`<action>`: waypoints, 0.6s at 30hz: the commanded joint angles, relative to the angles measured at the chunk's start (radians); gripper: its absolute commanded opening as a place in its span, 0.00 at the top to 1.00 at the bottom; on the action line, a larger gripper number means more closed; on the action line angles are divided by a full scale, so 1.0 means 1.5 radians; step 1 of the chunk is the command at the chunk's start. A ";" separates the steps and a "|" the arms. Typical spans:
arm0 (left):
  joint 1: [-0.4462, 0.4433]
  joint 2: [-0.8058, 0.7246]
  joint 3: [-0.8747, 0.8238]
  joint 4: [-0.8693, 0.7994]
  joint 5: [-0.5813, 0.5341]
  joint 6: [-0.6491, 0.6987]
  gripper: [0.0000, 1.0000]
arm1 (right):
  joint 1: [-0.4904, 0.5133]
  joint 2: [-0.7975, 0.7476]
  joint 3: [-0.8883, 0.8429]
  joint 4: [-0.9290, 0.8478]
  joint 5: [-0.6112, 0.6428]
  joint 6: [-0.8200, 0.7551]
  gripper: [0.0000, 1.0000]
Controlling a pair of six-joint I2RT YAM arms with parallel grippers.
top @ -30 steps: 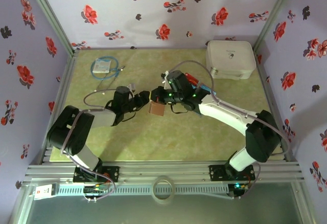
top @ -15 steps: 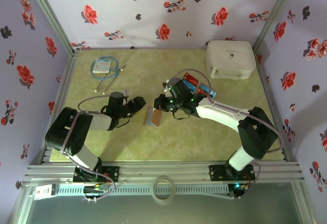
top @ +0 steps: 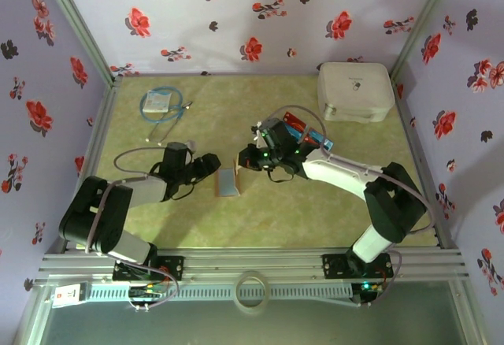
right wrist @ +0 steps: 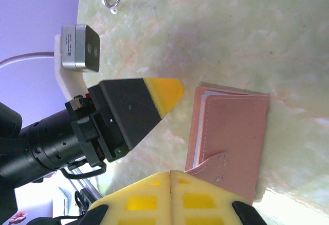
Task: Put the credit cards into the card holder
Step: Open the card holder at the center of the table.
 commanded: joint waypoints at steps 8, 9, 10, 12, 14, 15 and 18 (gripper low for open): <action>-0.059 -0.001 0.104 -0.236 -0.085 0.133 0.31 | -0.043 -0.017 -0.064 0.015 -0.016 -0.033 1.00; -0.062 0.003 0.110 -0.244 -0.088 0.138 0.31 | -0.046 -0.018 -0.070 0.015 -0.014 -0.035 1.00; -0.066 0.010 0.117 -0.252 -0.092 0.143 0.31 | -0.050 -0.020 -0.078 0.015 -0.011 -0.036 1.00; -0.069 0.020 0.125 -0.263 -0.097 0.149 0.31 | -0.056 -0.022 -0.093 0.016 -0.006 -0.040 1.00; -0.071 0.029 0.126 -0.264 -0.098 0.150 0.31 | -0.064 -0.027 -0.110 0.017 -0.001 -0.043 1.00; -0.073 0.032 0.127 -0.264 -0.098 0.151 0.31 | -0.068 -0.029 -0.117 0.017 0.001 -0.045 1.00; -0.076 0.043 0.132 -0.269 -0.098 0.155 0.31 | -0.077 -0.035 -0.138 0.012 0.010 -0.052 1.00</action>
